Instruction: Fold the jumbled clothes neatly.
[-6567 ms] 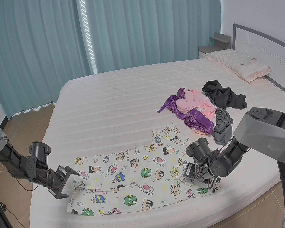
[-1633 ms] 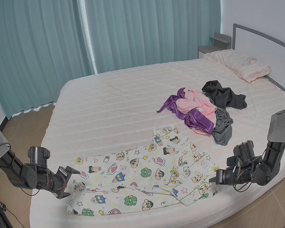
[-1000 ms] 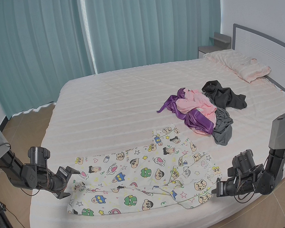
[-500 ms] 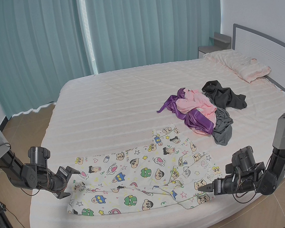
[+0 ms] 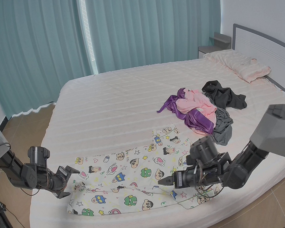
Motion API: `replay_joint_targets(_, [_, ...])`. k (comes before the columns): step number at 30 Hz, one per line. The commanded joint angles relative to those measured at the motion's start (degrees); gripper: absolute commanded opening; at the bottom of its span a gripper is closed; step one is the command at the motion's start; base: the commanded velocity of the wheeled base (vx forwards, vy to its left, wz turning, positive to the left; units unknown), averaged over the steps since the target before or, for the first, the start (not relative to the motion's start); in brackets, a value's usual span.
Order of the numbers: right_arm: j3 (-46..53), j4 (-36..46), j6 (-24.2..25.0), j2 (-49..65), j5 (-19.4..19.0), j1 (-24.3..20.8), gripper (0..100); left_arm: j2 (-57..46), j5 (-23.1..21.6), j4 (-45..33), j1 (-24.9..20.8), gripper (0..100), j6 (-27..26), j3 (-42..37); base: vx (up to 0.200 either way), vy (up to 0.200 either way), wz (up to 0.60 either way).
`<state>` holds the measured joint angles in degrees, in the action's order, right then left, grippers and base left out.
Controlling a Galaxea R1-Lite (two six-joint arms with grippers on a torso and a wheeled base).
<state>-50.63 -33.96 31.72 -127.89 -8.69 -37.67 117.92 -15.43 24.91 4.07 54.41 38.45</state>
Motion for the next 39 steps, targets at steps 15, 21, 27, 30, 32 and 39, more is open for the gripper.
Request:
replay_joint_targets(15, [-7.03,2.06,0.89,-9.48,3.33,-8.39,100,0.03,0.05,0.06,0.06,100,0.0,0.13,0.0,0.0,0.0])
replay_joint_targets(21, [-10.98,4.96,0.8,-12.82,5.18,-7.86,100,0.03,0.05,0.06,0.06,100,0.0,0.22,0.0,0.0,0.0])
replay_joint_targets(27, [-17.49,9.88,0.27,-15.9,10.19,-7.59,100,0.03,0.05,0.06,0.06,100,-0.09,0.13,0.0,0.0,0.0])
replay_joint_targets(30, [-19.33,9.71,0.36,-17.13,11.42,-6.89,100,0.03,0.05,0.06,0.06,100,0.0,0.13,0.0,0.0,0.0])
replay_joint_targets(32, [-20.12,9.62,0.45,-17.04,11.5,-6.72,100,0.12,0.05,0.06,0.06,100,-0.09,0.22,0.0,0.0,0.0])
replay_joint_targets(39, [-22.59,10.06,0.18,-17.57,12.91,-4.87,100,0.12,0.14,0.06,0.06,100,-0.18,0.22,0.0,0.0,0.0])
